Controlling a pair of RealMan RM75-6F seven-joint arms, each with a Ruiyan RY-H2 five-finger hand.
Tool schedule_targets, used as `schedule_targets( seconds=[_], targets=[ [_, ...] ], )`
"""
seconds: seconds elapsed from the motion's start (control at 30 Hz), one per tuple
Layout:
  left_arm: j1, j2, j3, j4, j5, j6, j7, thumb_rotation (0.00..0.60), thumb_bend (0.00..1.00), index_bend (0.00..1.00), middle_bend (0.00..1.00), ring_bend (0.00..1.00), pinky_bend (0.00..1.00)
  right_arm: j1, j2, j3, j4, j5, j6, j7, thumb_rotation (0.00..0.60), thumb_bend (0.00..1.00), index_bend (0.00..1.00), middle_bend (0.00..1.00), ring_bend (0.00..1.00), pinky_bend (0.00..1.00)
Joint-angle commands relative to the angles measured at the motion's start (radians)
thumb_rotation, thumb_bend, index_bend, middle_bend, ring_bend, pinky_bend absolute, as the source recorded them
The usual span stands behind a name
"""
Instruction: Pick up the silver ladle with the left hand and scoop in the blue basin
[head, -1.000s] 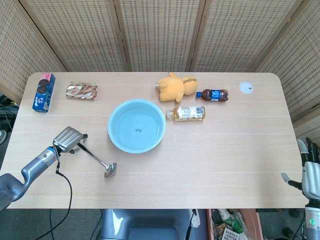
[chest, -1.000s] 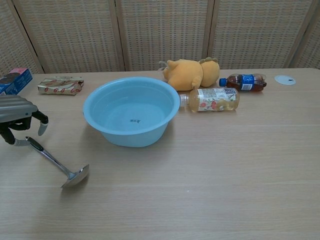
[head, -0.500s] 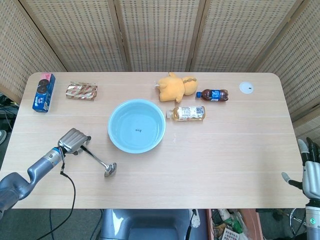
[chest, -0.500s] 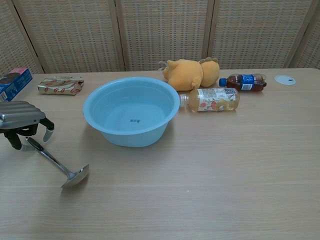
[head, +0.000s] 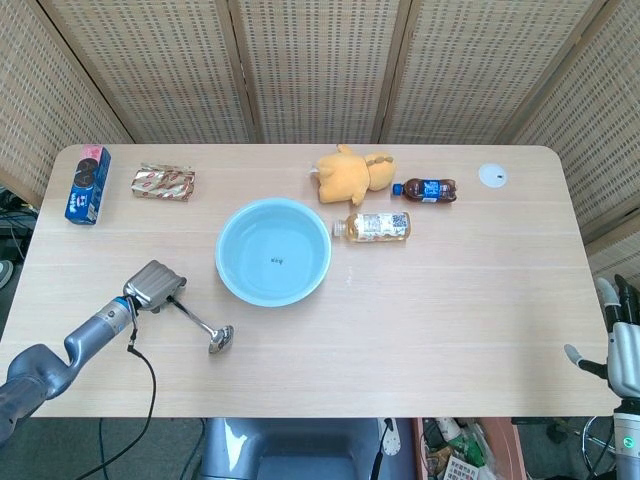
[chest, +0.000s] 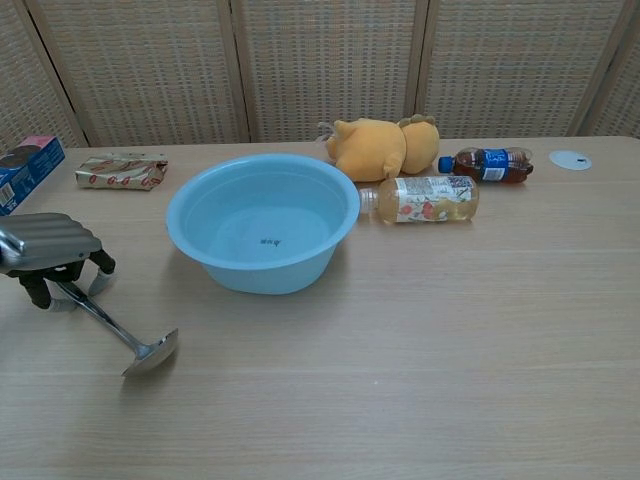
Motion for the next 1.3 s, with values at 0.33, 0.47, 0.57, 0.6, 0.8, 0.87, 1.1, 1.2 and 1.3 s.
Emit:
schedule_targets(
  seconds=[0.33, 0.47, 0.57, 0.6, 0.8, 0.87, 1.1, 1.2, 1.3],
  targets=[
    [0.001, 0.018, 0.002, -0.032, -0.017, 0.008, 0.034, 0.6, 0.42, 0.83, 1.0, 1.0, 1.0, -0.003, 0.008, -0.003, -0.005, -0.005, 0.003, 0.015, 0.6, 0.0, 0.0, 0.0, 0.0, 0.0],
    [0.003, 0.053, -0.003, -0.069, -0.018, 0.046, 0.052, 0.6, 0.48, 0.87, 1.0, 1.0, 1.0, -0.004, 0.01, -0.005, -0.008, -0.009, 0.005, 0.018, 0.6, 0.0, 0.0, 0.0, 0.0, 0.0],
    [0.005, 0.099, -0.013, -0.124, -0.021, 0.087, 0.06, 0.6, 0.51, 0.91, 1.0, 1.0, 1.0, -0.005, 0.011, -0.005, -0.01, -0.01, 0.007, 0.02, 0.6, 0.0, 0.0, 0.0, 0.0, 0.0],
    [0.005, 0.115, -0.016, -0.145, -0.021, 0.099, 0.063, 0.6, 0.52, 0.91, 1.0, 1.0, 1.0, -0.005, 0.012, -0.005, -0.011, -0.01, 0.007, 0.02, 0.6, 0.0, 0.0, 0.0, 0.0, 0.0],
    [-0.001, 0.245, -0.028, -0.333, -0.014, 0.167, 0.102, 0.6, 0.53, 0.94, 1.0, 1.0, 1.0, -0.006, 0.011, -0.004, -0.014, -0.007, 0.01, 0.017, 0.6, 0.0, 0.0, 0.0, 0.0, 0.0],
    [-0.004, 0.293, -0.041, -0.412, -0.025, 0.176, 0.13, 0.6, 0.55, 0.94, 1.0, 1.0, 1.0, -0.006, 0.012, -0.004, -0.016, -0.008, 0.011, 0.016, 0.6, 0.0, 0.0, 0.0, 0.0, 0.0],
    [-0.026, 0.445, -0.097, -0.685, -0.106, 0.131, 0.244, 0.6, 0.57, 0.94, 1.0, 1.0, 1.0, -0.005, 0.018, -0.004, -0.018, -0.006, 0.008, 0.021, 0.6, 0.0, 0.0, 0.0, 0.0, 0.0],
    [-0.037, 0.486, -0.118, -0.761, -0.142, 0.104, 0.284, 0.6, 0.57, 0.94, 1.0, 1.0, 1.0, -0.006, 0.02, -0.004, -0.019, -0.006, 0.008, 0.025, 0.6, 0.0, 0.0, 0.0, 0.0, 0.0],
    [-0.049, 0.519, -0.141, -0.826, -0.181, 0.075, 0.31, 0.6, 0.58, 0.94, 1.0, 1.0, 1.0, -0.006, 0.022, -0.003, -0.019, -0.003, 0.007, 0.029, 0.6, 0.0, 0.0, 0.0, 0.0, 0.0]
  ],
)
